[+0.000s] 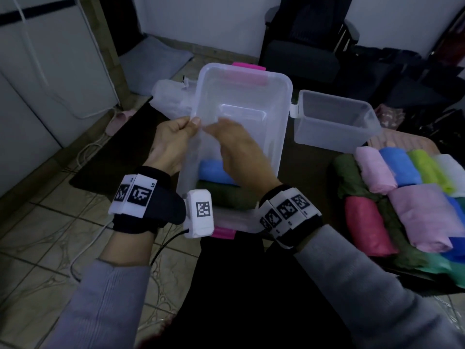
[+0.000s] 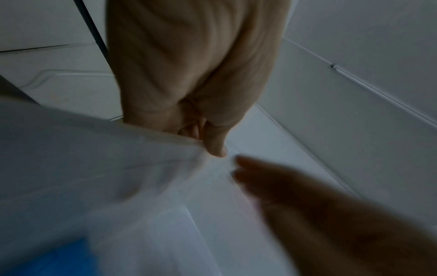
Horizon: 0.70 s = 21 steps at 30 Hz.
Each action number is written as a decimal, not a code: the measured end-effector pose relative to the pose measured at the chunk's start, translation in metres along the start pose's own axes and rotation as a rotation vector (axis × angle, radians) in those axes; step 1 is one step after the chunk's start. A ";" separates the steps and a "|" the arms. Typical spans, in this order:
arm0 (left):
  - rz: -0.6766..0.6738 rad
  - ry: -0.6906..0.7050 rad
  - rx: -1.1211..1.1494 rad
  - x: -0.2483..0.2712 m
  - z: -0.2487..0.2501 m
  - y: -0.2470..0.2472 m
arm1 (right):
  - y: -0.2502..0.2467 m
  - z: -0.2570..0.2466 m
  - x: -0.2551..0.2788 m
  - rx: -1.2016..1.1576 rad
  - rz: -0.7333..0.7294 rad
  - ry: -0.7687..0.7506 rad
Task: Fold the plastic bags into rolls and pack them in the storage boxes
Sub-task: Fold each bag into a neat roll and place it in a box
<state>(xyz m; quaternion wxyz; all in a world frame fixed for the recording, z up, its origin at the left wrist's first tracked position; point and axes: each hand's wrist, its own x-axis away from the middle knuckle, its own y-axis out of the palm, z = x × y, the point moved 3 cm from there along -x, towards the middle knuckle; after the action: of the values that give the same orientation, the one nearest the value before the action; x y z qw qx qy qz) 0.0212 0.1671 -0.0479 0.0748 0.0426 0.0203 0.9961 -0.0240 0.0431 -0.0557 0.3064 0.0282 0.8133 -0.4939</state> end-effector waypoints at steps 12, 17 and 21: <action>-0.025 -0.065 -0.221 -0.013 0.009 0.015 | -0.019 0.040 0.058 -1.029 0.356 1.007; -0.130 -0.281 -0.656 -0.013 0.002 0.004 | -0.027 0.040 0.044 -1.066 0.299 1.057; -0.144 -0.306 -0.743 -0.014 -0.002 0.001 | -0.029 0.046 0.032 -1.124 0.297 1.196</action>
<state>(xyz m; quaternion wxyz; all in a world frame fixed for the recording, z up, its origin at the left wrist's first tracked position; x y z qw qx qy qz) 0.0343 0.1644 -0.0505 0.1567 0.1587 -0.3492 0.9101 -0.0387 -0.0179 -0.0649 -0.1469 0.2356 0.9519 0.1294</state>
